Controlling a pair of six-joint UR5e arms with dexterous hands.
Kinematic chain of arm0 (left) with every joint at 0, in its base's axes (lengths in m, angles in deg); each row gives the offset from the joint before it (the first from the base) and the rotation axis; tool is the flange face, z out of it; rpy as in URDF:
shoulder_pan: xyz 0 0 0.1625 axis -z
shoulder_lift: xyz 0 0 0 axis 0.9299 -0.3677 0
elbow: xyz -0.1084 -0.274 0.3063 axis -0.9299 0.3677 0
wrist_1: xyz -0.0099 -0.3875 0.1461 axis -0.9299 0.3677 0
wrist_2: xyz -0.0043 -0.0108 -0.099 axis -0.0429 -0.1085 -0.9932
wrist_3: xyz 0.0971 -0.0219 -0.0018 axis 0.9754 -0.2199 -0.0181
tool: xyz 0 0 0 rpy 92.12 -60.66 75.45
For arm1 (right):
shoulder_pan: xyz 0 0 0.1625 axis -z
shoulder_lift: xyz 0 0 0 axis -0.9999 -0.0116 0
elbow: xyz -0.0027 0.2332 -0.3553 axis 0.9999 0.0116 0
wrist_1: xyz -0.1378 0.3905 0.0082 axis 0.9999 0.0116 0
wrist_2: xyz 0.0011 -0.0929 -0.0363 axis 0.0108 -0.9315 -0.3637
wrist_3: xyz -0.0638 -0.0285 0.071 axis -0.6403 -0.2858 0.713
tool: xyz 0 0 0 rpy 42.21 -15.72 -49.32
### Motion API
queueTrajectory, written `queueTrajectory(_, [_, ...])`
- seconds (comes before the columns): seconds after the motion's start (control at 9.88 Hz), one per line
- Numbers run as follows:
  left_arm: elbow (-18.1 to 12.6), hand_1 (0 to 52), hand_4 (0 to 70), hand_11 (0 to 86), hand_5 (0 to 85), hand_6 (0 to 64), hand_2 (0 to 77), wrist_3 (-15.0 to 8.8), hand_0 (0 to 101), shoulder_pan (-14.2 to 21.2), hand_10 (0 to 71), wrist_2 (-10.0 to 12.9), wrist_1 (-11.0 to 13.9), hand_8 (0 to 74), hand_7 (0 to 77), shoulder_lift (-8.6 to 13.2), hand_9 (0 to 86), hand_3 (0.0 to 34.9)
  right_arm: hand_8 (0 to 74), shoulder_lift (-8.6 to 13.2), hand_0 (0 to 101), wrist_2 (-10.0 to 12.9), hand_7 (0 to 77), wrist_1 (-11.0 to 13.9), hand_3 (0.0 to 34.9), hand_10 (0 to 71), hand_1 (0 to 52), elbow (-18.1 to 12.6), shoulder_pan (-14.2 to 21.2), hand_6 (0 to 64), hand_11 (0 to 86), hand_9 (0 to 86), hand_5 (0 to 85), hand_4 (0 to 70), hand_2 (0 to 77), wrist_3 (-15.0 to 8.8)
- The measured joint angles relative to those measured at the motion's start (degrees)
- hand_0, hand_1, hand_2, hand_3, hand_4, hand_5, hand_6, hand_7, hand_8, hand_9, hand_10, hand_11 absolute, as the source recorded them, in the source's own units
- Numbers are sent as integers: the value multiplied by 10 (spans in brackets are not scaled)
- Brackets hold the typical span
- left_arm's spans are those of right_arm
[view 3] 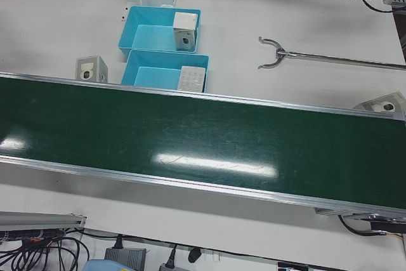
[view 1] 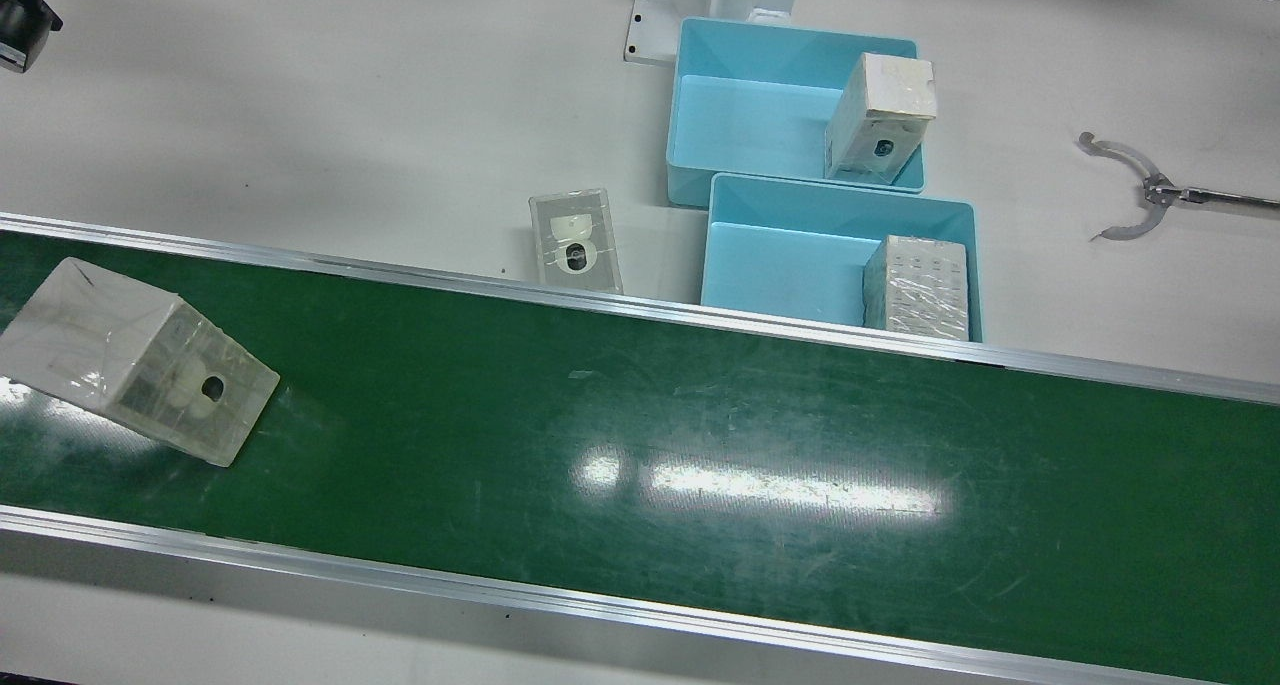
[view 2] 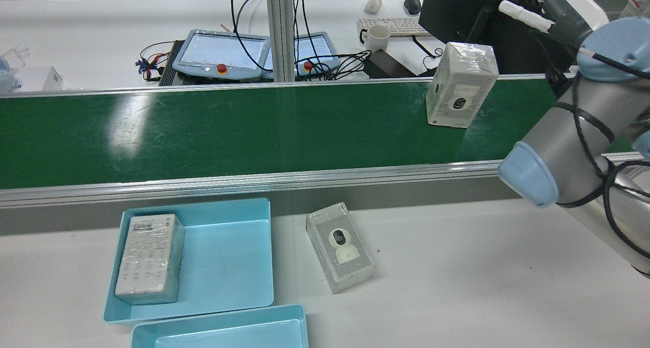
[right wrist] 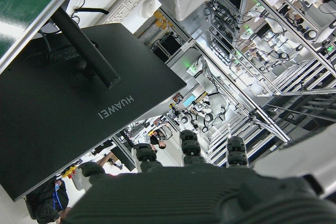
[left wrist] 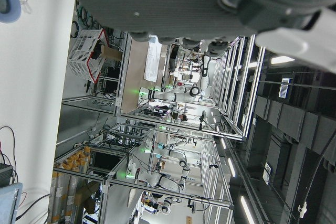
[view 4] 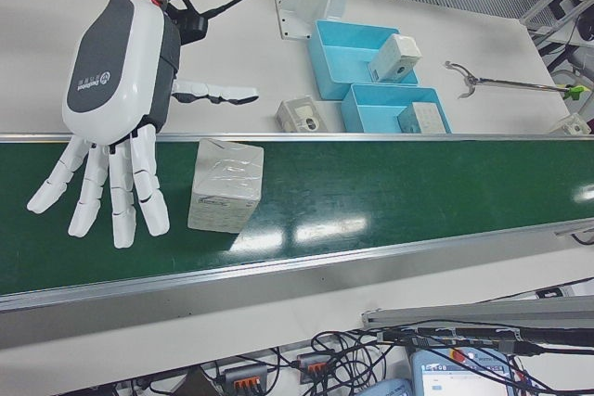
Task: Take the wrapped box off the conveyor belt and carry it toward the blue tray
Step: 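Carry the held box along the belt away from the trays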
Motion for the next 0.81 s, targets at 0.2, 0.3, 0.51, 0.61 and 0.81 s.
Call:
queueTrajectory(0.2, [0, 0, 0, 0, 5, 5, 11, 0, 0, 0, 5, 0, 0, 5, 5, 0, 0, 0, 76, 2, 125, 0, 27, -3, 305, 0, 16, 18, 4, 5, 11, 16, 115, 0, 22, -1])
queueTrajectory(0.3, [0, 0, 0, 0, 5, 5, 11, 0, 0, 0, 5, 0, 0, 5, 5, 0, 0, 0, 76, 2, 159, 0, 11, -4, 304, 0, 11, 25, 8, 5, 11, 11, 120, 0, 16, -2])
queueTrajectory(0.51, [0, 0, 5, 0, 5, 0, 11, 0, 0, 0, 0, 0, 0, 5, 5, 0, 0, 0, 87, 2, 158, 1, 38, -7, 305, 0, 11, 37, 25, 5, 11, 16, 136, 0, 16, -11])
queueTrajectory(0.61, [0, 0, 5, 0, 5, 0, 11, 0, 0, 0, 0, 0, 0, 5, 5, 0, 0, 0, 87, 2, 158, 2, 38, -9, 305, 0, 11, 43, 33, 5, 11, 16, 136, 0, 16, -15])
queueTrajectory(0.81, [0, 0, 5, 0, 5, 0, 11, 0, 0, 0, 5, 0, 0, 5, 5, 0, 0, 0, 76, 1, 160, 3, 38, -13, 305, 0, 11, 51, 40, 5, 11, 16, 136, 0, 16, -21])
